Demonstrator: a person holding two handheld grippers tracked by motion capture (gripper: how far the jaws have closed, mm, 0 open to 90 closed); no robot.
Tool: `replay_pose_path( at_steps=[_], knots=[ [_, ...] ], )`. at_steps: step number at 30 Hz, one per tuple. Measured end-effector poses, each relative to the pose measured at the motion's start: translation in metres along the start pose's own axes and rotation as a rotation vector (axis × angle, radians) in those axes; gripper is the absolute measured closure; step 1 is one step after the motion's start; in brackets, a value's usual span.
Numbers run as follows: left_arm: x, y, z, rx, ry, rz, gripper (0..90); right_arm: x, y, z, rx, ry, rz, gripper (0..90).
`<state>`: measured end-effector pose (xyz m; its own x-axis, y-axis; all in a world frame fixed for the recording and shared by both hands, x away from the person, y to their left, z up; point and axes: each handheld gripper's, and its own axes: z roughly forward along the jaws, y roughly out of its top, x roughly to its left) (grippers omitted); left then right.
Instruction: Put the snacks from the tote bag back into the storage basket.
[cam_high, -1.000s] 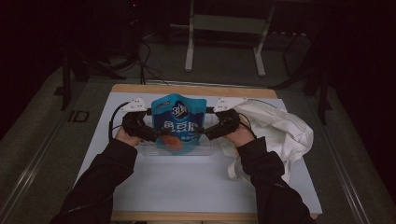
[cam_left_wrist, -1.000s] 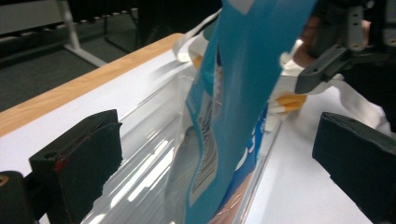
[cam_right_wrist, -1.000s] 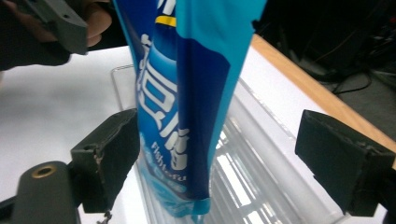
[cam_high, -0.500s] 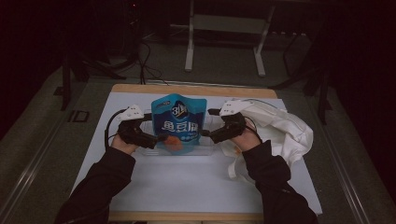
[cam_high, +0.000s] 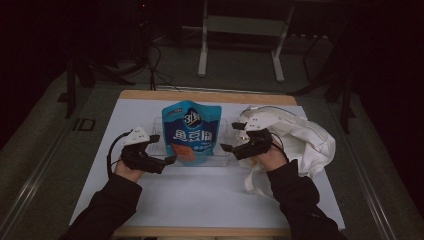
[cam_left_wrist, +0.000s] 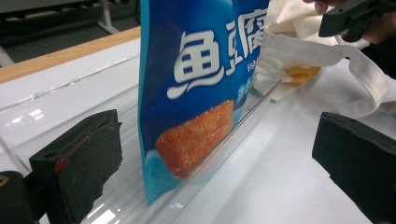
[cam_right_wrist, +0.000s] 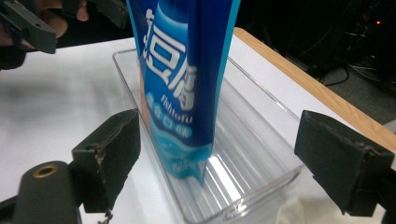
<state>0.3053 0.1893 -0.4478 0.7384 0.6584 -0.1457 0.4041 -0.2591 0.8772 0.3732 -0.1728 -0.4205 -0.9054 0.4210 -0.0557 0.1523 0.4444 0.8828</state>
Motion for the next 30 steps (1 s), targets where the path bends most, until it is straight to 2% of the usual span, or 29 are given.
replay_pose_path(
  at_steps=[3, 6, 10, 13, 17, 18, 20, 24, 30],
  knots=[
    [-0.01, -0.006, -0.003, 0.006, 0.021, 0.029, 1.8, 0.005, -0.004, -0.008, -0.009, -0.008, -0.003, 14.5],
    [-0.018, -0.011, -0.006, -0.015, 0.004, 0.013, 1.7, 0.01, -0.006, -0.016, -0.028, -0.017, 0.003, 14.5],
    [-0.033, -0.019, -0.009, -0.037, 0.017, 0.023, 1.8, 0.02, -0.013, -0.026, -0.036, -0.028, 0.007, 14.5],
    [-0.043, -0.02, -0.009, -0.028, 0.006, 0.041, 1.8, 0.027, -0.02, -0.032, -0.041, -0.02, 0.014, 14.5],
    [-0.054, -0.018, -0.01, -0.044, -0.022, 0.047, 1.7, 0.037, -0.027, -0.04, -0.051, -0.03, 0.003, 14.5],
    [-0.059, -0.018, -0.011, -0.063, -0.026, 0.056, 1.7, 0.038, -0.029, -0.042, -0.051, -0.034, 0.001, 14.5],
    [-0.064, -0.018, -0.009, -0.051, -0.042, 0.069, 1.7, 0.04, -0.033, -0.047, -0.064, -0.033, 0.003, 14.5],
    [-0.072, -0.019, -0.004, -0.034, -0.06, 0.096, 1.7, 0.044, -0.04, -0.054, -0.05, -0.033, 0.002, 14.5],
    [-0.081, -0.019, 0.002, -0.032, -0.081, 0.119, 1.7, 0.047, -0.052, -0.061, -0.05, -0.049, 0.015, 14.5]
  ],
)
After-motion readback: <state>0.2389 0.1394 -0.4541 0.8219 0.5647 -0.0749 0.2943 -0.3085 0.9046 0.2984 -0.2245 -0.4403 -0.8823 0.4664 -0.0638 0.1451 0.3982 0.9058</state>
